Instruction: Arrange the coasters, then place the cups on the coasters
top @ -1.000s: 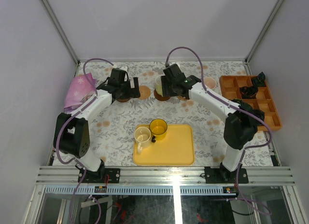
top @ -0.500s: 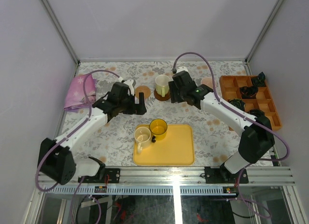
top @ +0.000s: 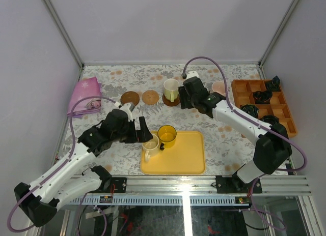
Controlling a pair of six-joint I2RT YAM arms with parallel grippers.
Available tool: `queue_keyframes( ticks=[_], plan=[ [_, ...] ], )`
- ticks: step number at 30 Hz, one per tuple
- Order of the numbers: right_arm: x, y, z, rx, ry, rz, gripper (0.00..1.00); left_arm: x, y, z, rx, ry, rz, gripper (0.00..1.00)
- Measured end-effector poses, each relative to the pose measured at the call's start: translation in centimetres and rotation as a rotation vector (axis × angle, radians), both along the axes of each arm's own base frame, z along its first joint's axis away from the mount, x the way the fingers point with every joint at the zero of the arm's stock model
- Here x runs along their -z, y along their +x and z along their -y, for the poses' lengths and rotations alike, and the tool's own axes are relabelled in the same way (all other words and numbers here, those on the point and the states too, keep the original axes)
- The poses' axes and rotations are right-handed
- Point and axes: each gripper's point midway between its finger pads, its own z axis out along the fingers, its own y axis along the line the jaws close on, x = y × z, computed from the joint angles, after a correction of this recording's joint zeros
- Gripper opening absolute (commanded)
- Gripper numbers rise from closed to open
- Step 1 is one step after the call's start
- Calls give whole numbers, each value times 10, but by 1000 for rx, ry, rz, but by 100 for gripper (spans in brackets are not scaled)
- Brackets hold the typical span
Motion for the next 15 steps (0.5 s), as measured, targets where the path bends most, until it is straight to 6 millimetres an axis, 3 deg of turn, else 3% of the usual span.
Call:
queue_keyframes(
  ticks=[3, 8, 15],
  plan=[
    [6, -4, 3, 0, -5, -10, 58, 12, -26, 6, 29, 1, -63, 100],
    [4, -7, 6, 2, 5, 3, 57, 28, -52, 14, 61, 36, -126, 100],
    [-11, -6, 6, 4, 37, 50, 57, 62, -61, 12, 33, 155, -181, 97]
  ],
)
